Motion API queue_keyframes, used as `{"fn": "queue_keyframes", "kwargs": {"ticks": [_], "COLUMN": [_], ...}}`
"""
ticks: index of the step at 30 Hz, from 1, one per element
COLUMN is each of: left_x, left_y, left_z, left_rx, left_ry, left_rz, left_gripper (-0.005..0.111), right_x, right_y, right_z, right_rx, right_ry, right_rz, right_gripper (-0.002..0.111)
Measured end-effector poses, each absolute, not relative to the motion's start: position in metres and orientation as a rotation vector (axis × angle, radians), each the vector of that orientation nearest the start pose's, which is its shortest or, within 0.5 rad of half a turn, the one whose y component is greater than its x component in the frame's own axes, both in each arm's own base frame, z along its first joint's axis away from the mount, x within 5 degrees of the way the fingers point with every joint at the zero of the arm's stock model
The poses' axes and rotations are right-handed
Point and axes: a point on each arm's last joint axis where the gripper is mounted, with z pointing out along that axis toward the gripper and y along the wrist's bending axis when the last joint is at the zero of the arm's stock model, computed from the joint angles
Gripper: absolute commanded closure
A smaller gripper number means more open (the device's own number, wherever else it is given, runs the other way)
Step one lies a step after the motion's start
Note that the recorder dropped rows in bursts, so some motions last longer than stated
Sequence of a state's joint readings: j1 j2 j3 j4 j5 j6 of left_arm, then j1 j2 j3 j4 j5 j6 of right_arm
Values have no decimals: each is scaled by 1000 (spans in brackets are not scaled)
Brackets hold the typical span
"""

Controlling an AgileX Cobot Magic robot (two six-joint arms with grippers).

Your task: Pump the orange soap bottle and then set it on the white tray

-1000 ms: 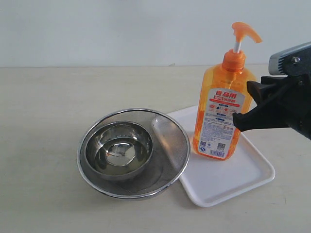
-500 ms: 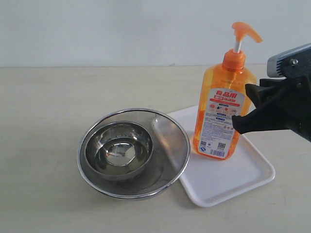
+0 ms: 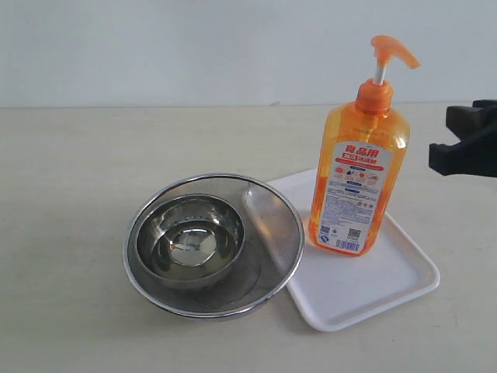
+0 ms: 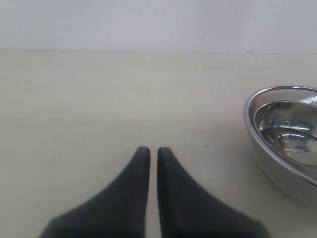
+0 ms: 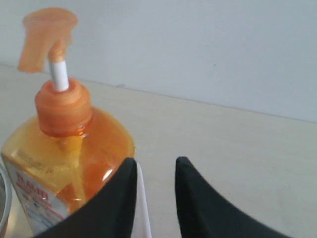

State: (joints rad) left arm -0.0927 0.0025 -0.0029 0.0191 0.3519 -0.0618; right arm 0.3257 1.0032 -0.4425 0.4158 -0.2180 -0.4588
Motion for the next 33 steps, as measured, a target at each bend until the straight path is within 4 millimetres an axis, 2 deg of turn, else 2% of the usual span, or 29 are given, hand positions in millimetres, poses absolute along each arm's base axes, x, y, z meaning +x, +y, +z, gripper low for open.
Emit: {"fn": "queue_keyframes", "kwargs": {"ticks": [7,9,11,13,16,17,22,26,30,33], "left_x": [53,53,53,53,53,53,53,53,53,53], "left_y": [-4,-4,-4,-4,-4,-4,-4,-4,-4,-4], "left_z": [182,182,182,182,182,182,182,182,182,182], "left_rx": [40,40,40,40,40,40,40,40,40,40], "left_ry": [1836,1836,1836,1836,1836,1836,1836,1836,1836,1836], "left_rz": [-90,-90,-90,-90,-90,-90,-90,-90,-90,-90], "left_gripper": [102,102,102,102,102,102,102,102,102,102], "right_x": [190,186,175,172,173,174,180,194,205,211], "right_y": [63,69,78,79,75,73,73,77,78,79], "right_z": [262,258,245,240,239,239,234,217,202,198], "right_rx": [-393,-462,-576,-603,-571,-561,-575,-588,-563,-579], "right_ry": [1824,1811,1761,1737,1740,1744,1743,1782,1808,1782], "right_rz": [156,172,222,226,172,156,104,78,47,15], "right_gripper": [84,84,83,74,49,46,45,44,32,30]}}
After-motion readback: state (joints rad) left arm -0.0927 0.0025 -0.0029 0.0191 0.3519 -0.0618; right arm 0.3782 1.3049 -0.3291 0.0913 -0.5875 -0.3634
